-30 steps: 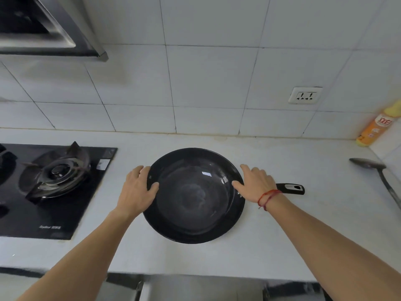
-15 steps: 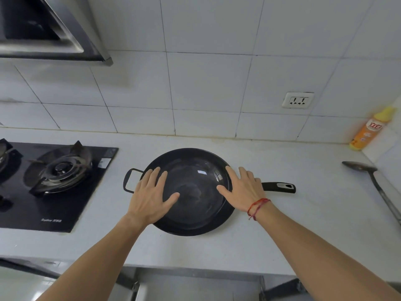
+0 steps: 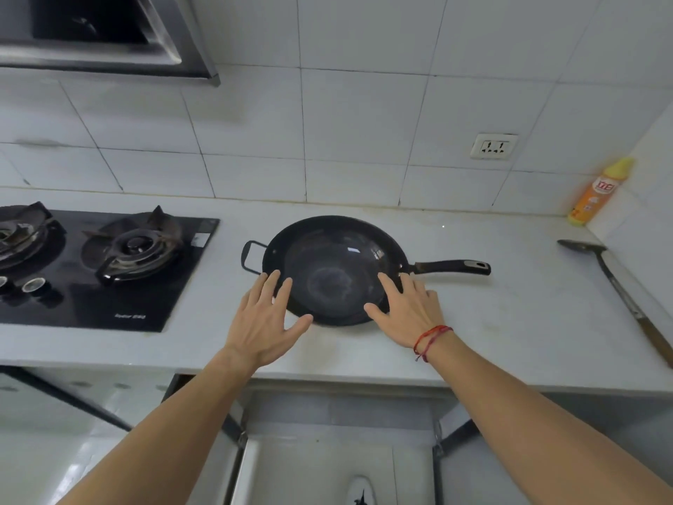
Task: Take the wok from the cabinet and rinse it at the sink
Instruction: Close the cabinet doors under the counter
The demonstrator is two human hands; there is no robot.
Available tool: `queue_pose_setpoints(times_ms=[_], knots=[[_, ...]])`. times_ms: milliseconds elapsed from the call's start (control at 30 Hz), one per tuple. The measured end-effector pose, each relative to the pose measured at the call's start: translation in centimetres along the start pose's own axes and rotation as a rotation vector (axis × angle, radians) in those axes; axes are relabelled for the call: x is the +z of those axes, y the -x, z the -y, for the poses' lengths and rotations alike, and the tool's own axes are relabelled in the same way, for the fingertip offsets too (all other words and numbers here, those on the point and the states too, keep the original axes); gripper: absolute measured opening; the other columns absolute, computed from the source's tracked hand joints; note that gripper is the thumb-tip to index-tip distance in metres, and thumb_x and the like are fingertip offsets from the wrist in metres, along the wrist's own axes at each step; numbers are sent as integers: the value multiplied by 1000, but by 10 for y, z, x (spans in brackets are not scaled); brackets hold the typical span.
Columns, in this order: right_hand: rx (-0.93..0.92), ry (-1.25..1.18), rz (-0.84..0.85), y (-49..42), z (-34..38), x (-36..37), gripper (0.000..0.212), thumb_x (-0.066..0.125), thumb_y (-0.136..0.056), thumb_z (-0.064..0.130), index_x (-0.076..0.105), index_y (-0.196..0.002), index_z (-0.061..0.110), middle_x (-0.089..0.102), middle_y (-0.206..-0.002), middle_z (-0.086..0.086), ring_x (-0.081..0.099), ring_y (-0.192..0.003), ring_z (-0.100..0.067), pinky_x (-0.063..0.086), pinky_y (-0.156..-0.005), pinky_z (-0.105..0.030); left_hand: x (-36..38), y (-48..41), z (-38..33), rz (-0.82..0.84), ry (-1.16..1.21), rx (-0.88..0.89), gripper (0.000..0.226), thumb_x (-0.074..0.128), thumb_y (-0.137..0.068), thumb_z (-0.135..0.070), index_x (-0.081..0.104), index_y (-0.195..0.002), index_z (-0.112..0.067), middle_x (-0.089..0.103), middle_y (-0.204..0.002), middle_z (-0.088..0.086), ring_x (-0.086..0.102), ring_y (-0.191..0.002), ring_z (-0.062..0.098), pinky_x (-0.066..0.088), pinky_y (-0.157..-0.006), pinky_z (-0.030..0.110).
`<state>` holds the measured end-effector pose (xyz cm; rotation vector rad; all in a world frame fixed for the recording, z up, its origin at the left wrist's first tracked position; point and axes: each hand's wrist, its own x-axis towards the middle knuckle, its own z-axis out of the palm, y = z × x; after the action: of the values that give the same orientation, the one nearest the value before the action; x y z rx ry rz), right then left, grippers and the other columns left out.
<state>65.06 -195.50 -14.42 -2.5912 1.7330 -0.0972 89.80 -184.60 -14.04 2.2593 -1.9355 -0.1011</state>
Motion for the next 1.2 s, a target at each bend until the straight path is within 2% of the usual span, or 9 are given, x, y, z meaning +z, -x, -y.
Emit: queue_pose_setpoints(times_ms=[100,200,533,600,733,933,1067,1133,1200], knots=[[21,0,-7,45,18,-4,69,31,-90,66,28,-149,30,45,-133,-9,38,-129,-33,40,-94,-44,-3,44,10,11,-5,10,98,12,-82,-76,25,-158,-15,17,-167,11,11,-154,31,15,-122,43],[41,11,-12,89,36,-7,67,32,-92,63,28,-150,30,44,-138,-11,43,-122,-31,38,-95,-43,-5,87,20,28,-2,13,100,10,-81,-77,23,-159,-14,15,-167,12,9,-154,31,14,-122,43],[135,31,57,227,63,-17,69,29,-94,65,25,-152,28,41,-142,-12,42,-124,-31,38,-96,-44,-6,193,24,59,11,109,98,10,-83,-76,25,-157,-14,18,-166,12,11,-154,31,14,-122,42],[169,41,71,244,59,-20,70,29,-94,66,24,-152,28,39,-144,-14,40,-127,-32,36,-97,-45,-5,203,18,59,22,133,97,11,-83,-76,27,-156,-13,21,-165,13,13,-153,31,16,-122,43],[207,63,69,274,47,-20,68,30,-94,64,25,-151,28,44,-137,-12,43,-121,-30,38,-96,-44,1,217,2,49,75,173,94,16,-85,-74,33,-153,-12,26,-163,13,19,-152,33,23,-119,44],[277,57,122,312,19,-7,70,28,-95,63,22,-154,27,42,-139,-13,43,-122,-29,39,-94,-42,23,223,-35,103,102,222,102,5,-80,-75,23,-158,-12,19,-166,10,11,-154,28,13,-122,39],[340,60,151,345,-12,3,68,29,-94,62,26,-151,26,46,-134,-11,47,-116,-29,40,-89,-41,46,223,-74,165,80,308,100,5,-81,-72,23,-158,-9,20,-166,11,13,-154,29,15,-122,40],[396,49,165,361,-29,7,66,31,-94,61,27,-151,27,46,-132,-10,47,-115,-29,40,-89,-40,58,224,-98,189,87,362,97,8,-83,-68,26,-157,-6,23,-164,13,16,-153,31,17,-122,41],[459,25,181,377,-48,11,65,34,-94,58,28,-150,27,47,-131,-9,47,-116,-29,41,-90,-41,67,225,-124,231,115,405,88,22,-89,-62,29,-155,-4,26,-163,15,18,-152,33,20,-121,43]])
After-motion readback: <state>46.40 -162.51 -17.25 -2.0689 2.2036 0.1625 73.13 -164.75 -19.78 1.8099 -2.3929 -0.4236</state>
